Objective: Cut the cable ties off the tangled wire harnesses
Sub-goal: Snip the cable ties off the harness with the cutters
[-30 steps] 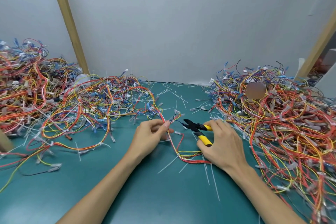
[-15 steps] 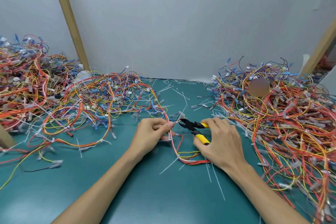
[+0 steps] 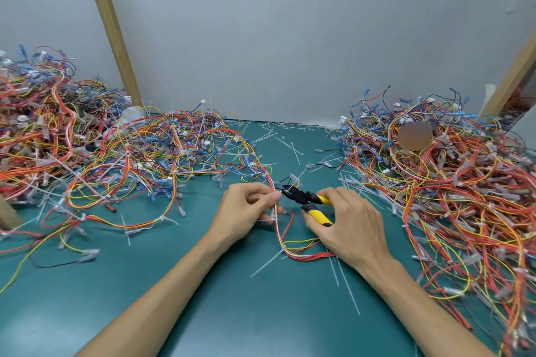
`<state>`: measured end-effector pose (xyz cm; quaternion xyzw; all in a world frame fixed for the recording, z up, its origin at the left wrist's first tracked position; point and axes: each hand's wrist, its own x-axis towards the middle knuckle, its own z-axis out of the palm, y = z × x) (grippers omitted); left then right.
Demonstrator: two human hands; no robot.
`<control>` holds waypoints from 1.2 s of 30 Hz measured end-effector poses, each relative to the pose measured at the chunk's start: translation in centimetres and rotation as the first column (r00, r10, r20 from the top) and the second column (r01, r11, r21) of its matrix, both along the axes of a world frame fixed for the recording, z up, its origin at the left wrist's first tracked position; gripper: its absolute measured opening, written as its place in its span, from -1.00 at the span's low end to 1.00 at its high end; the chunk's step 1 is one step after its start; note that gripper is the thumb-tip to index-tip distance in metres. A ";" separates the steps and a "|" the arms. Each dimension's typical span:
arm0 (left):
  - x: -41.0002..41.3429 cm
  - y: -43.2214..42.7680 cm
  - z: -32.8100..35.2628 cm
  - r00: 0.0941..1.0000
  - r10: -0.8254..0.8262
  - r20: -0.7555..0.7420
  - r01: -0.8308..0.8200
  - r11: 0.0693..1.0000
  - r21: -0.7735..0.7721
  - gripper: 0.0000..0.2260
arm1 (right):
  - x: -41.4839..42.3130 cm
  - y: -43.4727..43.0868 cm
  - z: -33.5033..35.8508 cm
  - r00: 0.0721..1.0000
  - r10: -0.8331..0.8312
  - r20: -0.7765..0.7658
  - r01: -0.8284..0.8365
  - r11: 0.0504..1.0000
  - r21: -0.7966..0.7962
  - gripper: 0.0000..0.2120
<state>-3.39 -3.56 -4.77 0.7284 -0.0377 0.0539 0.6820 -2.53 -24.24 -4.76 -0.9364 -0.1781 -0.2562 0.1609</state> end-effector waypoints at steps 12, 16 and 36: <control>-0.6 -0.2 0.6 0.998 0.059 0.014 -0.059 0.997 0.055 -0.82 | -0.1 -0.1 0.3 1.000 0.020 -0.008 -0.020 1.000 0.007 -0.70; -0.5 -1.0 0.5 0.992 0.121 0.019 -0.122 0.992 0.027 -0.76 | -0.1 0.1 0.4 0.998 0.052 -0.038 -0.051 0.998 0.027 -0.45; -1.0 -1.1 0.5 0.993 0.028 0.113 -0.025 0.999 -0.029 -0.81 | -0.5 -0.4 2.0 0.921 0.123 -0.369 -0.060 0.982 0.177 -0.37</control>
